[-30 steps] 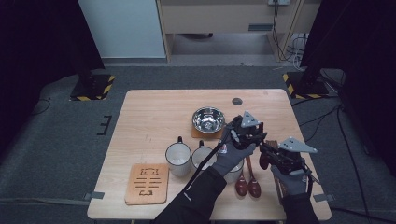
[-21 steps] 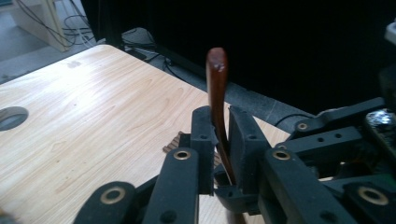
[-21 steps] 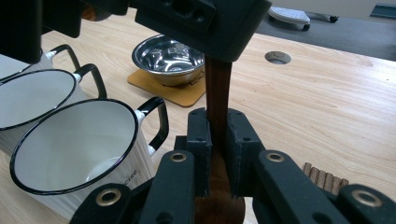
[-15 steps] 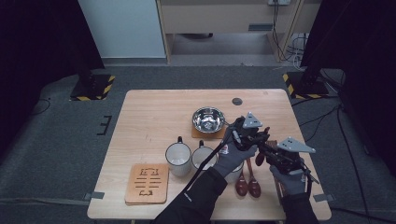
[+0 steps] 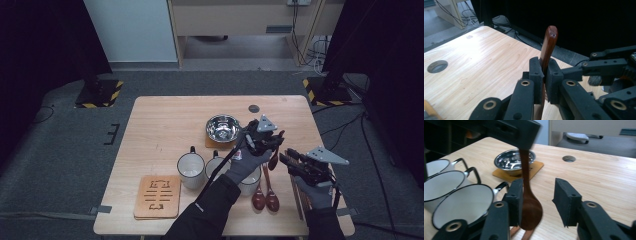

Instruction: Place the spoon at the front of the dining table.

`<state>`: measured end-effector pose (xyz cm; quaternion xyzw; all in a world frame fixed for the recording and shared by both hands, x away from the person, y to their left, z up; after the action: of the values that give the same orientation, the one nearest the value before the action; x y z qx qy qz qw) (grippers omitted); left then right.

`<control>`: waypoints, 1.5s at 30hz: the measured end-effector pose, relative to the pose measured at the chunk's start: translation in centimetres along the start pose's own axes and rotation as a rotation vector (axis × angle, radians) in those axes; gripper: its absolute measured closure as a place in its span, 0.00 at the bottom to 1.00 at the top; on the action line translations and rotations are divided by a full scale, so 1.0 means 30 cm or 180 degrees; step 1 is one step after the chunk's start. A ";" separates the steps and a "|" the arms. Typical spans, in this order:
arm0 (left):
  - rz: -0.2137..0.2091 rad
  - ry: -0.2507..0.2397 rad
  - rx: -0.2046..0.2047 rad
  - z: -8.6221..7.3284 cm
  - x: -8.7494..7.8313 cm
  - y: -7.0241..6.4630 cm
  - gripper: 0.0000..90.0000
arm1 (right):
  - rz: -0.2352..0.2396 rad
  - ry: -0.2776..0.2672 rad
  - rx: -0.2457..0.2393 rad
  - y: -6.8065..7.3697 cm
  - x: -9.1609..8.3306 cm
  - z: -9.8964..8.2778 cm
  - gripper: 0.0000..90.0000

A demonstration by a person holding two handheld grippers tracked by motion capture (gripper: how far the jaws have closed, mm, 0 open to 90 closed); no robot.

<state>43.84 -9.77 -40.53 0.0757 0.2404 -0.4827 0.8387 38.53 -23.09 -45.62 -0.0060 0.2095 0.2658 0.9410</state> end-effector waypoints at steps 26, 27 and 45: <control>0.0152 -0.0334 -0.0148 0.067 -0.100 0.118 0.93 | -0.0533 0.0188 0.0037 -0.143 0.019 -0.079 0.31; 0.0158 -0.0341 -0.0152 0.068 -0.104 0.122 0.93 | -0.0552 0.0192 0.0024 -0.146 0.020 -0.080 0.30; 0.0340 -0.0482 -0.0280 0.077 -0.182 0.222 0.93 | -0.0765 0.0356 0.0200 -0.241 0.023 -0.158 0.22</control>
<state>47.95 -2.90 -36.62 0.0149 0.1930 -0.4307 0.8815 40.84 -29.52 -50.94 -0.0164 0.2677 0.1436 0.9526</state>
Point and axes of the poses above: each handheld gripper's, and its own axes: x roughly forward along the jaws, z roughly out of its top, y roughly to its left, the point moved 5 cm from there along x, roughly forward along the jaws, and after that the axes turned 1 degree about y, right-handed, at the moved point
